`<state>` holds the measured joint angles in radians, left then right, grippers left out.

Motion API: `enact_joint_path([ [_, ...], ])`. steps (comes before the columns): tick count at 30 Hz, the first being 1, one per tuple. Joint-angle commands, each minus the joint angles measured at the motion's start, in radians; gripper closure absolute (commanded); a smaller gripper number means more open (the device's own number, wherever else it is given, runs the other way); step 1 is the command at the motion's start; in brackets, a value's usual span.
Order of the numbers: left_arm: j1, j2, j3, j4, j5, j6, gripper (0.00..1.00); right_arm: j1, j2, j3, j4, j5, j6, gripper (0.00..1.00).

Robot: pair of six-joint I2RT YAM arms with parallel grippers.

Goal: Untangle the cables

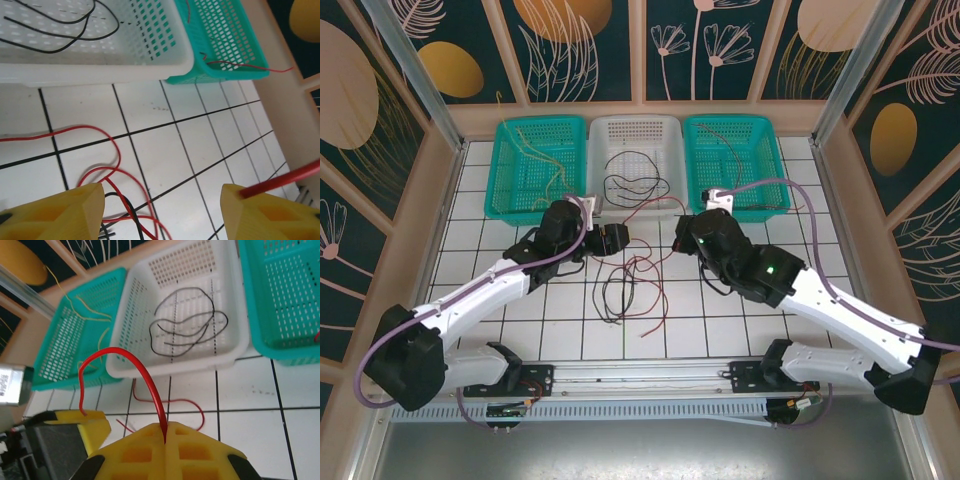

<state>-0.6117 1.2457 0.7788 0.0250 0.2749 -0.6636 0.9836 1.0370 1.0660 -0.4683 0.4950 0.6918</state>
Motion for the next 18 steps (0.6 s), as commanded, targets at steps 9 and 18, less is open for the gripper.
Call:
enact_joint_path([
  [9,-0.006,-0.040,-0.052,0.250,0.130,-0.128,0.36,0.005,-0.056,0.095,0.127,0.060,-0.045,1.00],
  [18,-0.009,-0.052,-0.102,0.267,0.138,-0.151,0.37,-0.060,-0.075,0.117,0.155,0.043,-0.004,1.00],
])
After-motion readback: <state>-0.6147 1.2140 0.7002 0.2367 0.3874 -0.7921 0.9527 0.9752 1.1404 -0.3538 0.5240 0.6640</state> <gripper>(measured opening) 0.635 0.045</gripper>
